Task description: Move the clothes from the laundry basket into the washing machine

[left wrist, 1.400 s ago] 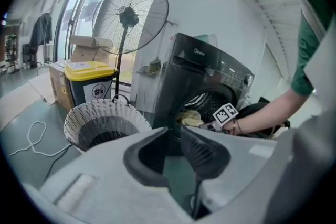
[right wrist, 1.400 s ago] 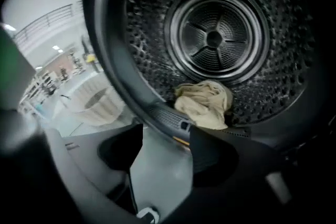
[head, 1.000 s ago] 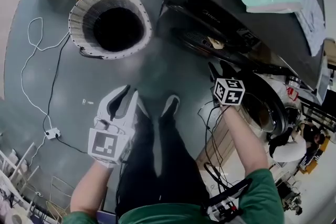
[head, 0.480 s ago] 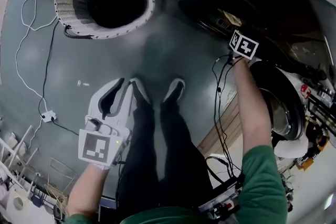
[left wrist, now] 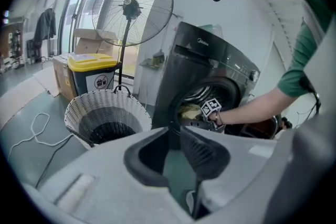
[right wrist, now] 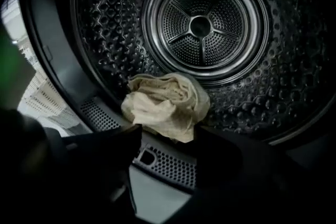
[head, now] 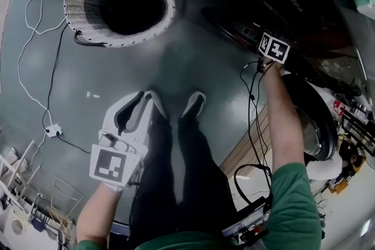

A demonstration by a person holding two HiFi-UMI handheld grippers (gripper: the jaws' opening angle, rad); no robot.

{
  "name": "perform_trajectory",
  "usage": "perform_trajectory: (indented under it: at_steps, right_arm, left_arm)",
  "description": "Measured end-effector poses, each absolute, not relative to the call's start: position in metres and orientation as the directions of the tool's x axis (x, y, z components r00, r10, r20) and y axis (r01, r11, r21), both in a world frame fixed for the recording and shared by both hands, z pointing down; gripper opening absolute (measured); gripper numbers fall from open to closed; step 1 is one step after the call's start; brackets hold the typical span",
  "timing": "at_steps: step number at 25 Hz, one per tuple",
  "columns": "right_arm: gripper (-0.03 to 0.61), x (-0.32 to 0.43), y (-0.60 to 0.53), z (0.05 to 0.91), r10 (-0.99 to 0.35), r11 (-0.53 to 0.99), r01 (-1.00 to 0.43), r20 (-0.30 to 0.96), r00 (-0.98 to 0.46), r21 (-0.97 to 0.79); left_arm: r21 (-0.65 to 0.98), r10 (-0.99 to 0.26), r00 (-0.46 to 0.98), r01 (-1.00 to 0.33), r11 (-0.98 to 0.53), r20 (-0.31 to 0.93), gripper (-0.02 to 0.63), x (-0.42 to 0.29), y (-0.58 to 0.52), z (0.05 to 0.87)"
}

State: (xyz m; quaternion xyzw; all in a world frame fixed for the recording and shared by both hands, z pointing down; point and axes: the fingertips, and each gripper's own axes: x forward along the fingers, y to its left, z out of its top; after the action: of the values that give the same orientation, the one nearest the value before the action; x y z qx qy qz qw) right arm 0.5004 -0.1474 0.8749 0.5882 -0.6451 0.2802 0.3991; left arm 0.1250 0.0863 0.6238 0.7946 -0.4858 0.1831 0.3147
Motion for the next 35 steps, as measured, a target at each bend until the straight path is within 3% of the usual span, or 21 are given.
perform_trajectory:
  at_steps: [3,10,14,18,23,28,35]
  right_arm:
    - [0.344,0.493,-0.130,0.865,-0.534,0.136,-0.989,0.846,-0.022,0.060]
    - [0.346,0.457,-0.066,0.818,-0.547,0.134,-0.989,0.827,-0.131,-0.068]
    - [0.339,0.425,-0.032,0.760,-0.567,0.210,-0.967,0.788,-0.239,-0.142]
    - [0.186,0.398,0.000,0.679,-0.578,0.300,-0.936,0.746,-0.330,-0.181]
    - [0.048,0.366,0.034,0.560,-0.616,0.386,-0.900,0.669,-0.416,-0.204]
    - [0.002,0.347,0.052,0.435,-0.672,0.415,-0.885,0.584,-0.455,-0.212]
    - [0.002,0.332,0.056,0.285,-0.765,0.467,-0.874,0.434,-0.476,-0.137]
  left_arm:
    - [0.320,-0.659,0.471,-0.882,-0.345,0.587,0.067,0.126,0.085,0.616]
    - [0.323,-0.656,0.507,-0.862,-0.391,0.558,0.067,0.129,0.083,0.591]
    - [0.312,-0.668,0.516,-0.857,-0.411,0.536,0.067,0.128,0.079,0.563]
    - [0.274,-0.680,0.512,-0.858,-0.434,0.525,0.067,0.124,0.076,0.526]
    - [0.245,-0.716,0.485,-0.874,-0.420,0.502,0.066,0.118,0.067,0.461]
    - [0.233,-0.765,0.453,-0.892,-0.388,0.458,0.064,0.123,0.058,0.374]
    - [0.223,-0.811,0.441,-0.897,-0.382,0.385,0.061,0.140,0.065,0.270]
